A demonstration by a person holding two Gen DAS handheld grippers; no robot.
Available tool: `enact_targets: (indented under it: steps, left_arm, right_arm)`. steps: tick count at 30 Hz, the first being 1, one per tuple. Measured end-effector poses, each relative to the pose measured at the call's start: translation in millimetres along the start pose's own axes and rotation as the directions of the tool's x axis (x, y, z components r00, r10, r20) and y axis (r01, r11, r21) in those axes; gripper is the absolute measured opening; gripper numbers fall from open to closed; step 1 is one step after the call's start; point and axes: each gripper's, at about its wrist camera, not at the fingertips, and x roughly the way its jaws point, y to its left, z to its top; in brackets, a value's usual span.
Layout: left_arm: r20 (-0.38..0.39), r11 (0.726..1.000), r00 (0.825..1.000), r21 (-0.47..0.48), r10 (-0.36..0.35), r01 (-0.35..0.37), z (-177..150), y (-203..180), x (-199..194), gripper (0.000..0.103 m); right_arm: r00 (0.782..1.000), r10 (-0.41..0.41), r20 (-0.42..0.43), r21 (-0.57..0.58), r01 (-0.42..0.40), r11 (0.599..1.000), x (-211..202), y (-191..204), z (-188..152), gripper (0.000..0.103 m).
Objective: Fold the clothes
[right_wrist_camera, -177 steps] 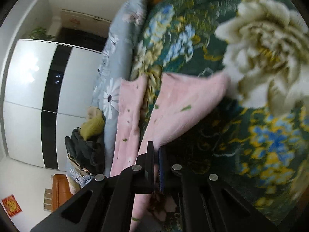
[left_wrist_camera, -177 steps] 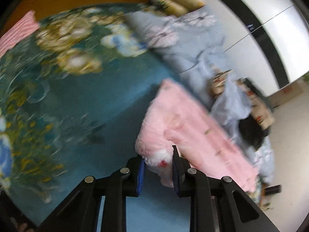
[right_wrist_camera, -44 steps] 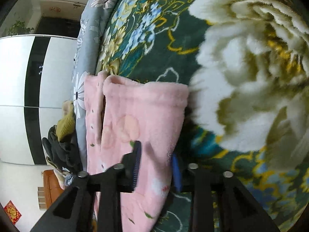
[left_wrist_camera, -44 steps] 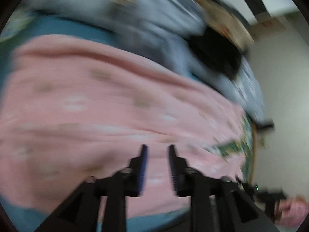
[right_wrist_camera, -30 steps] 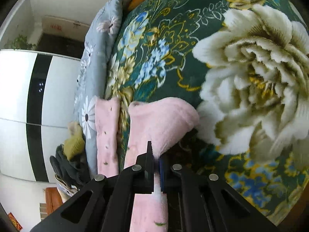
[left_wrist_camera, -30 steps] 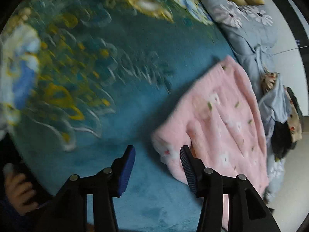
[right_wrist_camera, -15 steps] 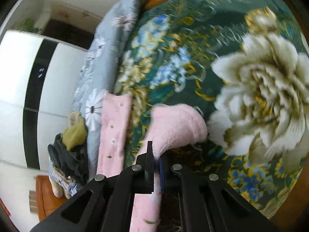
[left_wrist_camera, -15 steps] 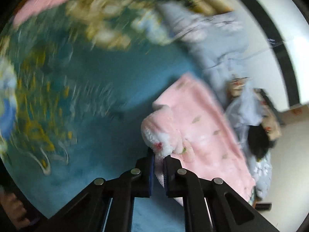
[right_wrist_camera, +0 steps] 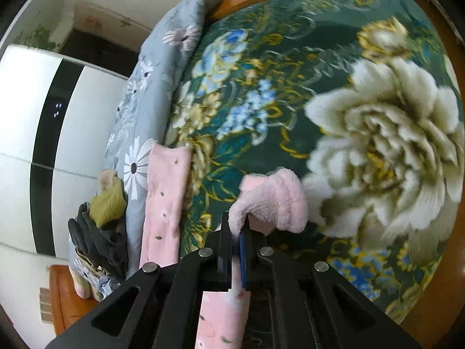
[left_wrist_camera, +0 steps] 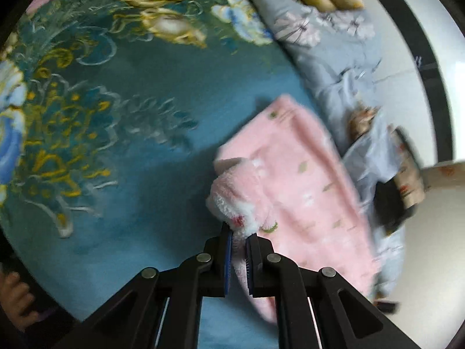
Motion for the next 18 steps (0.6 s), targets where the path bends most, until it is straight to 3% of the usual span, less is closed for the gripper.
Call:
enact_targets:
  steps: [4, 9, 13, 18]
  left_arm:
    - [0.004, 0.993, 0.994, -0.043, -0.112, 0.112, 21.0, -35.4, -4.1, 0.008]
    - [0.02, 0.975, 0.98, -0.101, -0.196, 0.197, 58.6, -73.0, 3.1, 0.008]
    - [0.041, 0.969, 0.977, -0.121, -0.212, 0.215, 85.1, -92.9, 14.9, 0.008]
    - [0.061, 0.962, 0.978, -0.175, -0.201, 0.209, 114.9, -109.1, 42.8, 0.008]
  right_arm:
    - [0.999, 0.054, 0.006, -0.01, -0.054, 0.999, 7.5, 29.1, 8.6, 0.004]
    - [0.991, 0.13, 0.018, -0.009, -0.13, 0.991, 30.7, 79.9, 27.9, 0.004]
    - [0.991, 0.134, 0.005, -0.027, -0.134, 0.991, 65.3, 122.5, 47.2, 0.004]
    - [0.996, 0.083, -0.035, -0.075, -0.086, 0.994, 123.8, 168.7, 66.0, 0.004]
